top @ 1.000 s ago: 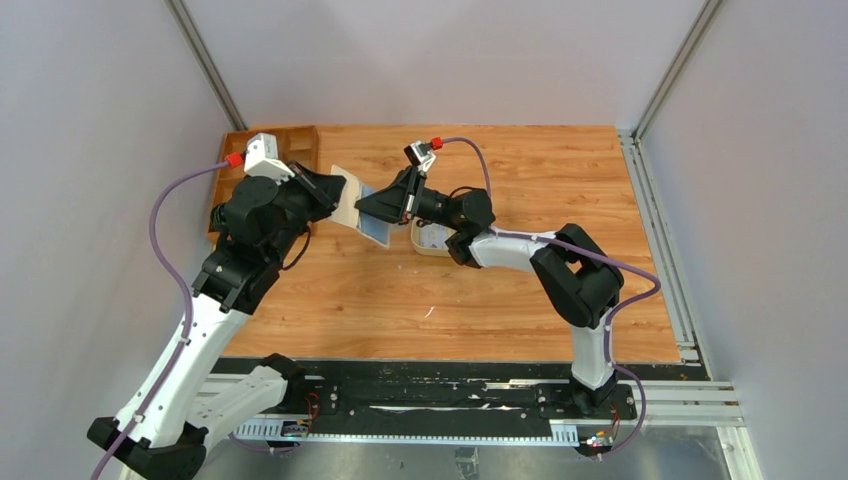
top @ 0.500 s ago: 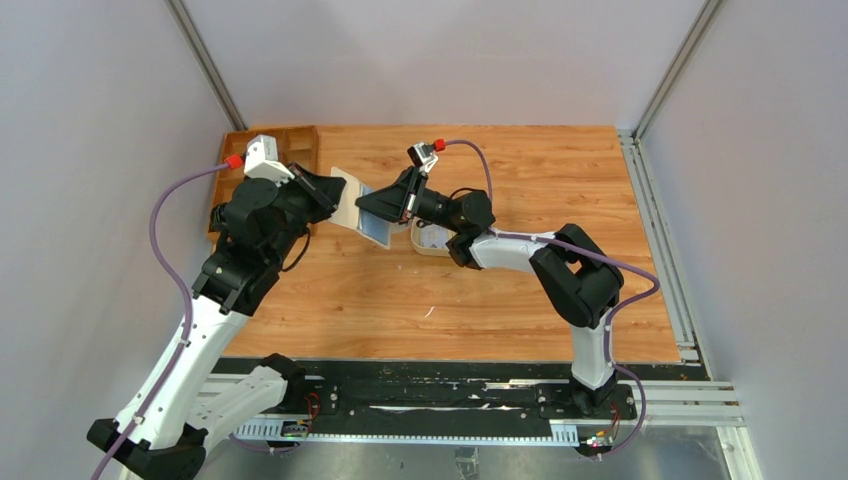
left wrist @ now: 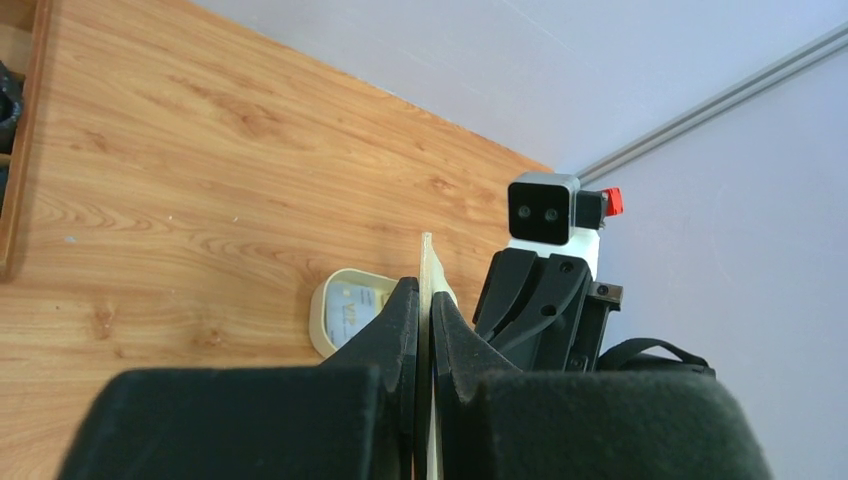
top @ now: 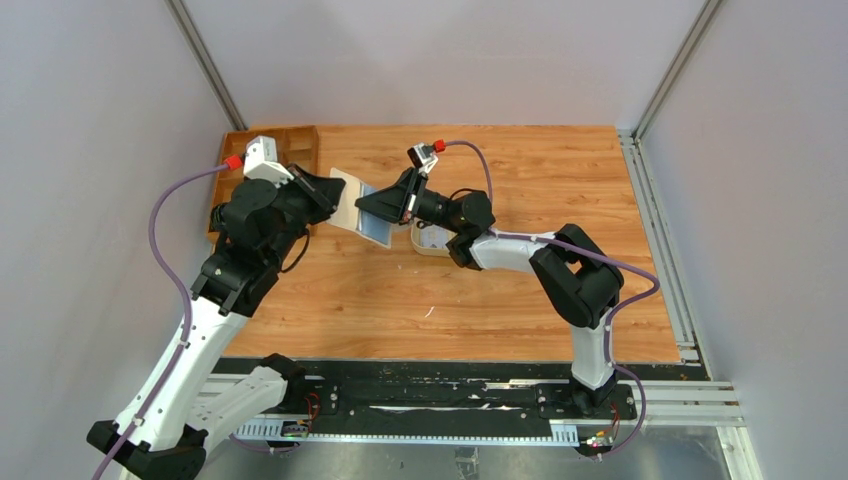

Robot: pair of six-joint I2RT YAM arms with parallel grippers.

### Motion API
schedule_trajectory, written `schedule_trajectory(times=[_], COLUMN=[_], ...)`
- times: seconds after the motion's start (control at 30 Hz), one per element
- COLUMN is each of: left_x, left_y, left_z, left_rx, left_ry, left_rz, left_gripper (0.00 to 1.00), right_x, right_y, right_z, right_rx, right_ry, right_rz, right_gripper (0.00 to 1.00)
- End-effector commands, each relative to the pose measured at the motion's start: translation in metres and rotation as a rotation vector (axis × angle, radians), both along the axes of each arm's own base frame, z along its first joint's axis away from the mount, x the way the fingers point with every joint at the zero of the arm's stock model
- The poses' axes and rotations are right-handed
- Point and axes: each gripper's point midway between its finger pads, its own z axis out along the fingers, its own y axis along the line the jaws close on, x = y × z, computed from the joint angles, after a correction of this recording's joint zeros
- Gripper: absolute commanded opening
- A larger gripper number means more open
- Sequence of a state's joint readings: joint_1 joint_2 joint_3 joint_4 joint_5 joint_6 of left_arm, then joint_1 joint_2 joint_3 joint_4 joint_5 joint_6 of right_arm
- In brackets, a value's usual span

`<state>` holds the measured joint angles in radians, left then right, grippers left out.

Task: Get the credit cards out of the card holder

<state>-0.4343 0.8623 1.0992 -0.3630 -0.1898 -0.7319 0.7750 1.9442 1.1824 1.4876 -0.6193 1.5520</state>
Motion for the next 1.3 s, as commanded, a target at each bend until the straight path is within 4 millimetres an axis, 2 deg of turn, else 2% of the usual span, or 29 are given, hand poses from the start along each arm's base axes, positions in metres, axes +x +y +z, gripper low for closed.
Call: schedule_trajectory(times=[0.0, 0.07, 0.13, 0.27, 0.47, 0.63, 0.87, 1.0, 1.17, 1.27], left_x=[-0.003, -0.002, -0.002, -0.001, -0.003, -0.003, -0.004, -0.003, -0.003, -0.004], left_y=[0.021, 0.023, 0.023, 0.022, 0.027, 0.031, 0.038, 0.039, 0.040, 0.039], left_z=[-0.023, -0.024, -0.024, -0.024, -0.022, -0.020, -0.013, -0.013, -0.024, -0.036], left_rx=[0.091, 0.094, 0.090, 0.086, 0.089, 0.091, 0.096, 0.111, 0.128, 0.128], left_ry=[0.070, 0.073, 0.073, 0.074, 0.072, 0.067, 0.046, 0.040, 0.052, 0.065], left_rz=[0.070, 0.080, 0.079, 0.074, 0.092, 0.108, 0.137, 0.142, 0.140, 0.133], left_gripper=[0.01, 0.07, 0.08, 0.00, 0.00, 0.00, 0.00, 0.00, 0.00, 0.00], right_x=[-0.009, -0.008, -0.009, -0.009, -0.008, -0.009, -0.012, -0.014, -0.004, 0.008], right_y=[-0.016, -0.019, -0.020, -0.021, -0.022, -0.025, -0.034, -0.045, -0.069, -0.085], right_z=[0.018, 0.013, 0.010, 0.008, 0.001, -0.013, -0.040, -0.063, -0.086, -0.104], right_rx=[0.077, 0.067, 0.059, 0.052, 0.038, 0.008, -0.053, -0.106, -0.163, -0.224], right_ry=[-0.075, -0.072, -0.067, -0.068, -0.061, -0.046, -0.021, 0.004, 0.044, 0.065], right_rz=[-0.027, -0.036, -0.034, -0.035, -0.037, -0.039, -0.051, -0.061, -0.092, -0.102], right_gripper=[0.00, 0.00, 0.00, 0.00, 0.00, 0.00, 0.00, 0.00, 0.00, 0.00])
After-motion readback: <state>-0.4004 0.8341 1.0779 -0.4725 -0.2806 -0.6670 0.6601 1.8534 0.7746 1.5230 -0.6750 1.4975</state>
